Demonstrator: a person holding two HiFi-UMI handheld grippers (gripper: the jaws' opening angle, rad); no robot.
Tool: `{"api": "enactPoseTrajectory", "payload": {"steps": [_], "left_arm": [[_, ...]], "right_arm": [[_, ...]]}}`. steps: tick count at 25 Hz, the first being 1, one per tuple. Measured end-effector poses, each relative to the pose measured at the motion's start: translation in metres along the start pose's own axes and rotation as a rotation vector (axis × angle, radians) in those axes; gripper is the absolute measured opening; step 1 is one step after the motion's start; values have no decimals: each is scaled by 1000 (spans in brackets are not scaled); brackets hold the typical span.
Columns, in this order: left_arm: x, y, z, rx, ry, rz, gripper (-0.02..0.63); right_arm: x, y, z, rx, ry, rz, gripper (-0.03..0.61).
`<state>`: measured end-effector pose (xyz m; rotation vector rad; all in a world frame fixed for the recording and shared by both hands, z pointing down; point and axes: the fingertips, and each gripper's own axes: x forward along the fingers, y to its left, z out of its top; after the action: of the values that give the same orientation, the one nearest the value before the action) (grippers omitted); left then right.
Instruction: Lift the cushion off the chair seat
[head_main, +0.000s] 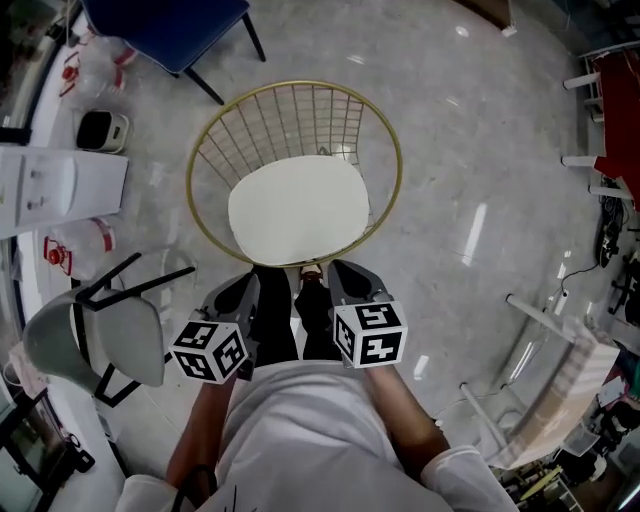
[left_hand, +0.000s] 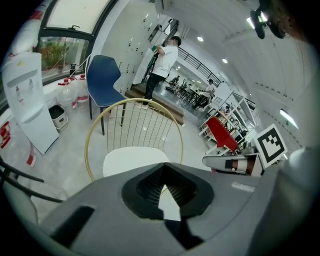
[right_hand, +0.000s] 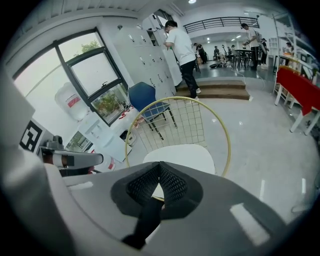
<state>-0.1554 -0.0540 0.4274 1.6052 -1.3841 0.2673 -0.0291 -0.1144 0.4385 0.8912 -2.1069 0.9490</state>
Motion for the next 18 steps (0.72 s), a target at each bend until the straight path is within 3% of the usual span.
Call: {"api": "enactPoseTrajectory", "payload": {"steps": [7, 18], "left_arm": [[14, 25, 12, -30, -32, -33, 5], [44, 76, 3, -59, 22, -13, 5]], "right_arm": [[22, -17, -9, 26, 43, -40, 7], [63, -23, -30, 38, 98, -75, 14]]}}
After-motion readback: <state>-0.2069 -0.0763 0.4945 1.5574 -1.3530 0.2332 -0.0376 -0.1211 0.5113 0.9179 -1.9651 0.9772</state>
